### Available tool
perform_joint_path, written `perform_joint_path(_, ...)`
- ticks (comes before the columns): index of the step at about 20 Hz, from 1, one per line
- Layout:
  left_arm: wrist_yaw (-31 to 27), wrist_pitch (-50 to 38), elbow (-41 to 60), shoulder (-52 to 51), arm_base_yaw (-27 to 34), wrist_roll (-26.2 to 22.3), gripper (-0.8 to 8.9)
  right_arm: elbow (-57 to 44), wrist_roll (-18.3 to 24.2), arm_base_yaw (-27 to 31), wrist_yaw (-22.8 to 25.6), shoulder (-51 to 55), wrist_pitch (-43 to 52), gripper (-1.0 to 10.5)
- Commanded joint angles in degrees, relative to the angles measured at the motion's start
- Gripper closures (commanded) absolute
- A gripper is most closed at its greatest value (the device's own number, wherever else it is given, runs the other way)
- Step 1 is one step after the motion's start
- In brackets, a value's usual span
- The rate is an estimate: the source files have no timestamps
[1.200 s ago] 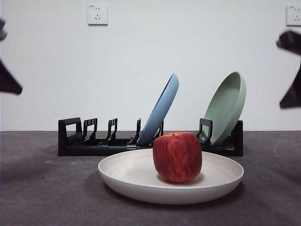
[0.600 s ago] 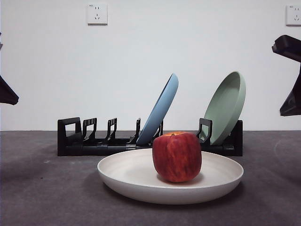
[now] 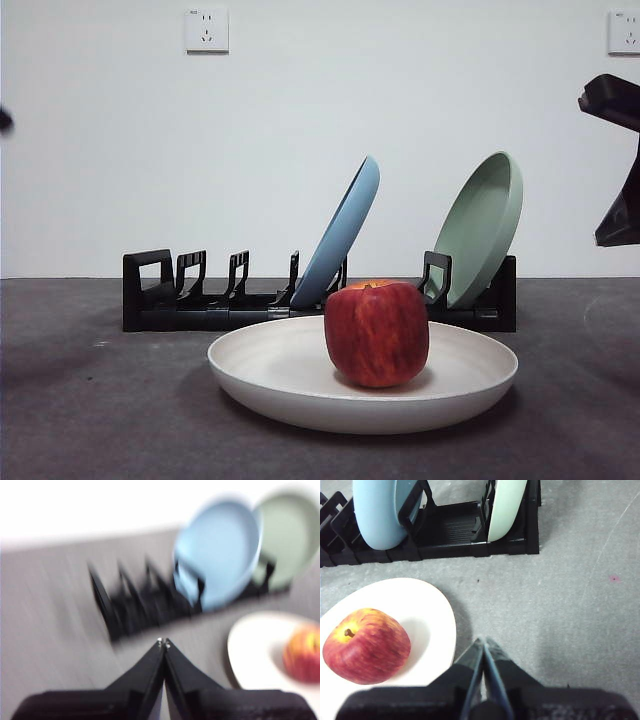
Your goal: Take the yellow plate from the plate rack,put the plate on the table,take the apple from the table,put the apple in the plate
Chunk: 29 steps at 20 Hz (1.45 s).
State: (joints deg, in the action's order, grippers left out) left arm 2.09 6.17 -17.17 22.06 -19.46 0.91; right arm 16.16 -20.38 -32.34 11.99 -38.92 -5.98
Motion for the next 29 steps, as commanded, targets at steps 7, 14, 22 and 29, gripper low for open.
perform_joint_path(7, -0.4, 0.3, 9.7, -15.1, 11.8, -5.4, 8.15, -0.3, -0.6, -0.1, 0.2, 0.0, 0.3, 9.5)
perform_joint_path(14, -0.4, 2.0, 16.9, -19.3, 14.4, -4.8, 8.15, -0.3, -0.6, -0.1, 0.1, 0.0, 0.3, 9.5)
perform_joint_path(22, -0.5, 4.5, 16.9, -21.1, 14.7, -3.5, 8.14, -0.3, -0.6, -0.1, 0.1, 0.0, 0.3, 9.5)
perform_joint_path(29, -0.5, 4.5, 16.9, -21.1, 14.7, -3.5, 8.14, -0.3, -0.5, -0.1, 0.2, 0.0, 0.3, 9.5)
